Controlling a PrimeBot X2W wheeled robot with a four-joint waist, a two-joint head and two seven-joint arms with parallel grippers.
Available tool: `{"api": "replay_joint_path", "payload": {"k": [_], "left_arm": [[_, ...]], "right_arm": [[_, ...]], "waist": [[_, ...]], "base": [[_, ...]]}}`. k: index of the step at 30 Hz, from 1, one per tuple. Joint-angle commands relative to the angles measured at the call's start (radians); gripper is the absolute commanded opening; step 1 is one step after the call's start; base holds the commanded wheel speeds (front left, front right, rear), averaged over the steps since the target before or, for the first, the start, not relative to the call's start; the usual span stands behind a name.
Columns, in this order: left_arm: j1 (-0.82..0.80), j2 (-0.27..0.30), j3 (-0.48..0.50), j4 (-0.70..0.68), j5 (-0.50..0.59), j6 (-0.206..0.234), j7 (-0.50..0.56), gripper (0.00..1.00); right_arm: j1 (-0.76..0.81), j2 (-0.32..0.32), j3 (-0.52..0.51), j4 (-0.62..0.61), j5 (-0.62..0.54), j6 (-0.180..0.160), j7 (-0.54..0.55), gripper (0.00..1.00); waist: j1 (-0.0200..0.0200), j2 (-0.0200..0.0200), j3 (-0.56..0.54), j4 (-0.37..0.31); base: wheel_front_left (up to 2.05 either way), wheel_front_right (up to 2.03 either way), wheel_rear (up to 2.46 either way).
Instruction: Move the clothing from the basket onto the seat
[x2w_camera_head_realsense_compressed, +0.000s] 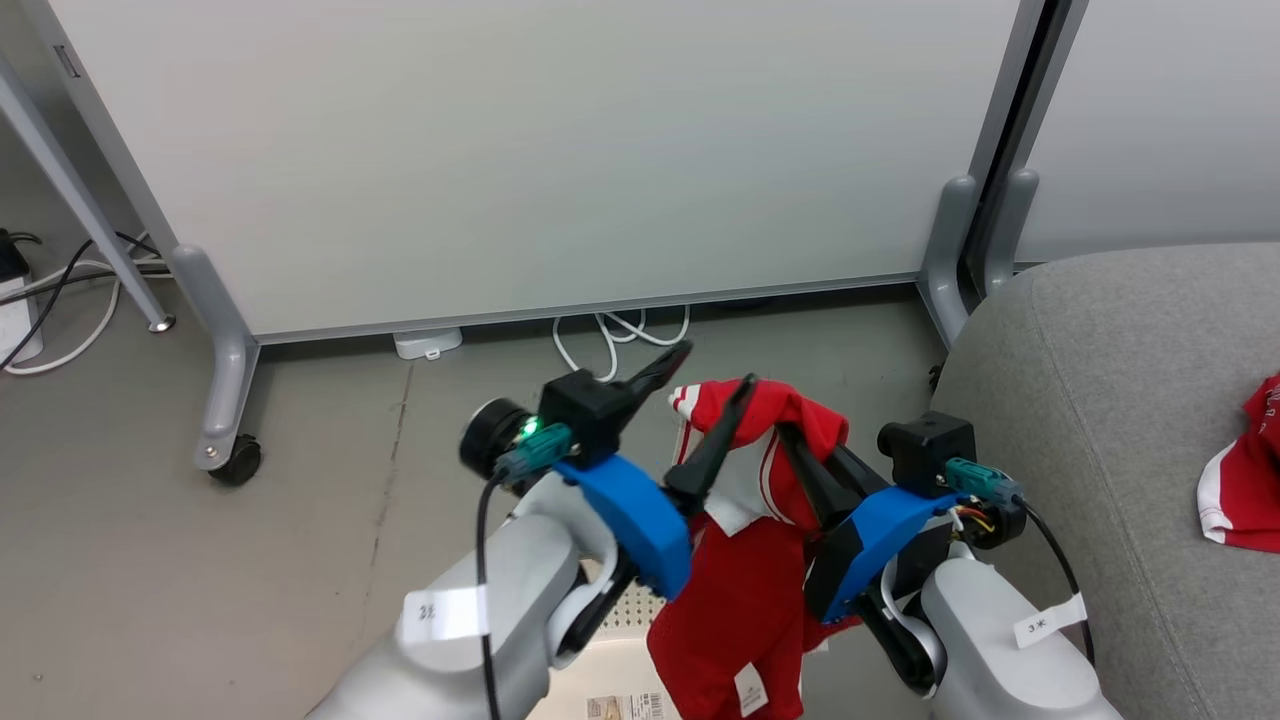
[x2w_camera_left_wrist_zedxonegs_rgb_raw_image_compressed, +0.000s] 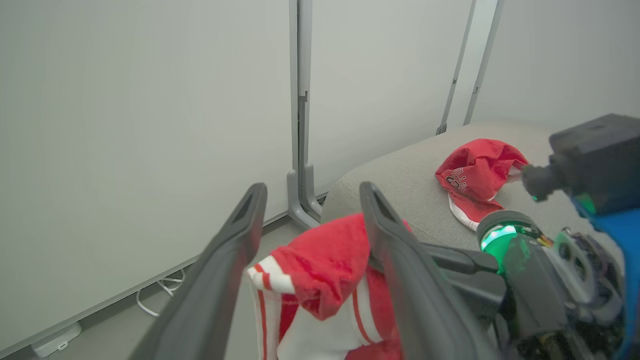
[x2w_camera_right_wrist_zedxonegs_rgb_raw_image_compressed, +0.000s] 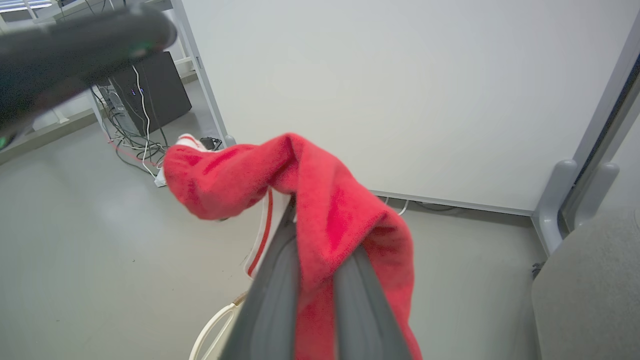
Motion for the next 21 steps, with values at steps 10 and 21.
{"api": "replay_joint_path", "payload": {"k": [10,21], "left_arm": [[0.229,0.052,0.213,-0.158,0.215,-0.008,-0.003,1.00],[0.432,0.053,0.422,-0.248,0.348,-0.026,-0.003,1.00]], "right_arm": [[0.035,-0.006,-0.044,-0.044,-0.020,0.000,0.000,0.00],[0.067,-0.012,-0.091,-0.101,-0.039,0.000,0.021,0.00]], "waist": [[0.0000,0.0000,0.011,0.003],[0.0000,0.0000,0.012,0.004]], "base": [[0.00,0.00,0.00],[0.00,0.00,0.00]]}}
